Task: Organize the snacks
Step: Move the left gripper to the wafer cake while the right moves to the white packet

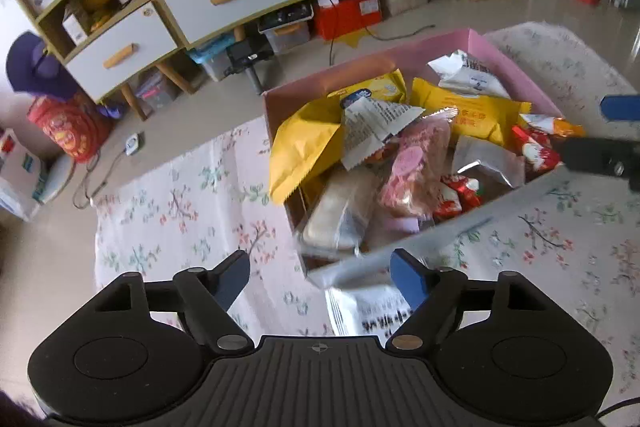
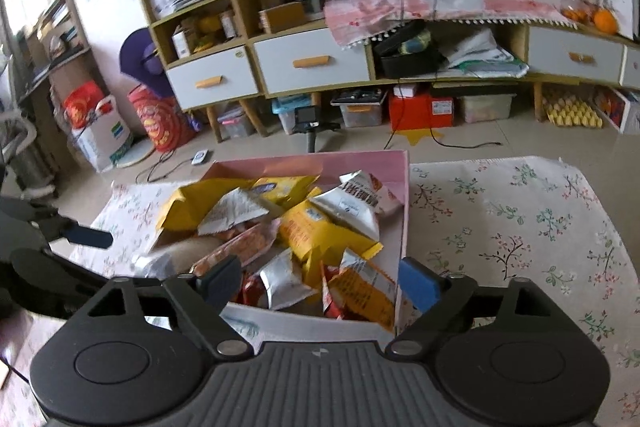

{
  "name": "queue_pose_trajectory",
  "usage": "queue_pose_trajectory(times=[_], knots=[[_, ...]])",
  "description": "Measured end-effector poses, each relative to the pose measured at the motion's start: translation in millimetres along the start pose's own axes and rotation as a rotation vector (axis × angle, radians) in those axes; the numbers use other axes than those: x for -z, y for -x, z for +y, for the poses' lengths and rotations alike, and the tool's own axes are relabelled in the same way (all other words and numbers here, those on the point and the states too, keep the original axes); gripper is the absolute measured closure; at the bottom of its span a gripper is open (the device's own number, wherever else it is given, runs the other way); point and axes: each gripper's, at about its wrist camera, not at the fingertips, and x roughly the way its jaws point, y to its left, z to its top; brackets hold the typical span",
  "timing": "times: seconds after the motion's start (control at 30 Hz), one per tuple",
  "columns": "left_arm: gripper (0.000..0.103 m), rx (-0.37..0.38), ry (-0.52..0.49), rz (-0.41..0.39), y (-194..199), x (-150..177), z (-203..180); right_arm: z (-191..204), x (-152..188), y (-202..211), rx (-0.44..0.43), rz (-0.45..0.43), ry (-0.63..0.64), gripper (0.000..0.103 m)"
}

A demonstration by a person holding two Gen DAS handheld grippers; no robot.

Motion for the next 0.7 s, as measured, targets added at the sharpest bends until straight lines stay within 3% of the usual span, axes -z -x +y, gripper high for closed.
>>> queue_pose_trajectory(times=[0.57, 0.7], knots=[[0.009, 0.03, 0.234, -0.047, 23.3, 99.2, 49.4, 51.3, 24.8, 10.3, -0.03, 0.075, 0.196, 0.025], [0.009, 0.026, 0.245, 0.0, 18.1, 118.0, 63.6, 67.0, 31.9, 7.7, -0.026, 0.106, 0.234, 0.024]])
